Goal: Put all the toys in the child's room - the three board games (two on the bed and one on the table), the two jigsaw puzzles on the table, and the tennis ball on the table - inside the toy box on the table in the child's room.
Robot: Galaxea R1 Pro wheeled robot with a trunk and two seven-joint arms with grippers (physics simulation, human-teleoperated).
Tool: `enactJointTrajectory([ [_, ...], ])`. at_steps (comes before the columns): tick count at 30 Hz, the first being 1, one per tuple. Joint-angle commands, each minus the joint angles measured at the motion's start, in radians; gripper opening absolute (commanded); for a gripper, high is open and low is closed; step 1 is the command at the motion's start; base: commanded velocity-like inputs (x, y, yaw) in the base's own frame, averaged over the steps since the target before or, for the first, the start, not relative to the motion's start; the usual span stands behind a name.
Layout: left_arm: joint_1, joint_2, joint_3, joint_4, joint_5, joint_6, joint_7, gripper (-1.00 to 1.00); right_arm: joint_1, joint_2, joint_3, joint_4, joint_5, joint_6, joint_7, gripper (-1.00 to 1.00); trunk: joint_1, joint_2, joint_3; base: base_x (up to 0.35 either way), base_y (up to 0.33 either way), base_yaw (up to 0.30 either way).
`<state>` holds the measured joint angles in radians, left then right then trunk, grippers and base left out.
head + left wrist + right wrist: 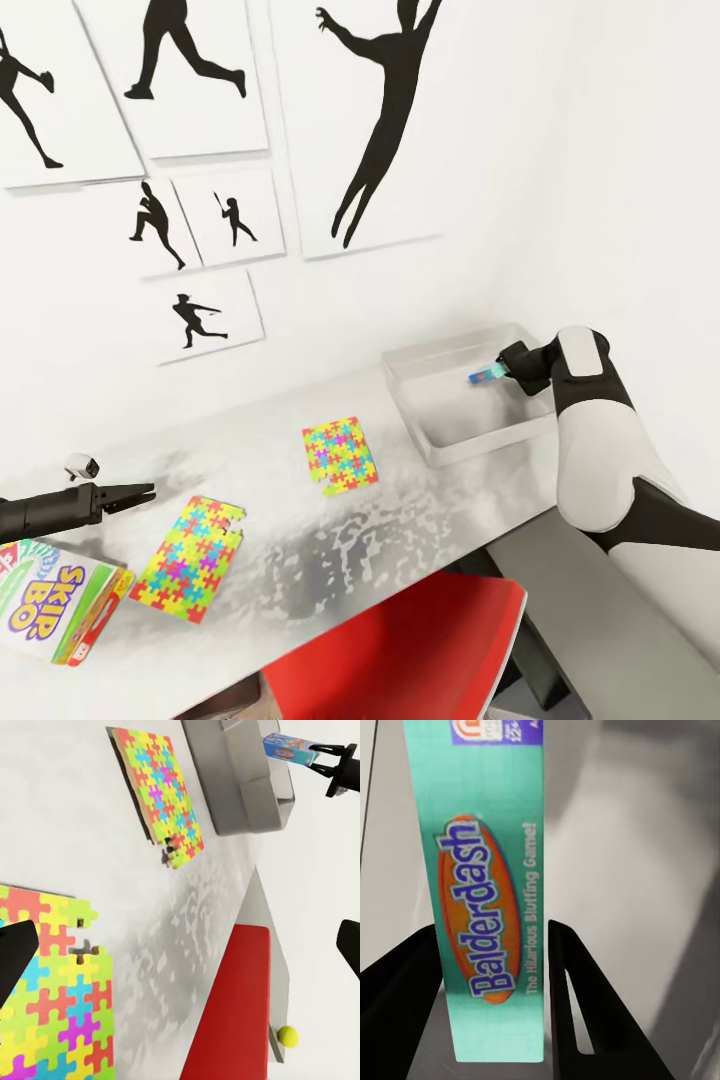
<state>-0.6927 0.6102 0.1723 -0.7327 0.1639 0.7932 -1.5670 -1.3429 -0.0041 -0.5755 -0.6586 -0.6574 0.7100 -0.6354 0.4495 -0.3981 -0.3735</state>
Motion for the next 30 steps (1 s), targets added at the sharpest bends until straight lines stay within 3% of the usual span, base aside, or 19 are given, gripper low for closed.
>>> enactJointTrajectory([
  [1,-0.001,0.000,0.000,0.000,0.000,0.011,-0.004,1.00,-0.001,-0.001,-0.001,-0.001,-0.012,0.000,-0.009,-1.00,0.001,-0.002,-0.003,0.000,0.000,0.000],
  [13,-0.001,0.000,0.000,-0.001,-0.001,0.011,-0.004,1.00,-0.001,-0.002,-0.038,-0.001,-0.013,0.000,-0.009,-1.00,0.001,-0.002,-0.021,0.000,0.000,0.000],
  [30,-0.001,0.000,0.000,0.000,-0.001,0.011,-0.004,1.00,0.002,-0.005,-0.043,0.000,-0.014,-0.012,-0.007,-1.00,0.001,-0.002,-0.030,0.000,0.000,0.000],
])
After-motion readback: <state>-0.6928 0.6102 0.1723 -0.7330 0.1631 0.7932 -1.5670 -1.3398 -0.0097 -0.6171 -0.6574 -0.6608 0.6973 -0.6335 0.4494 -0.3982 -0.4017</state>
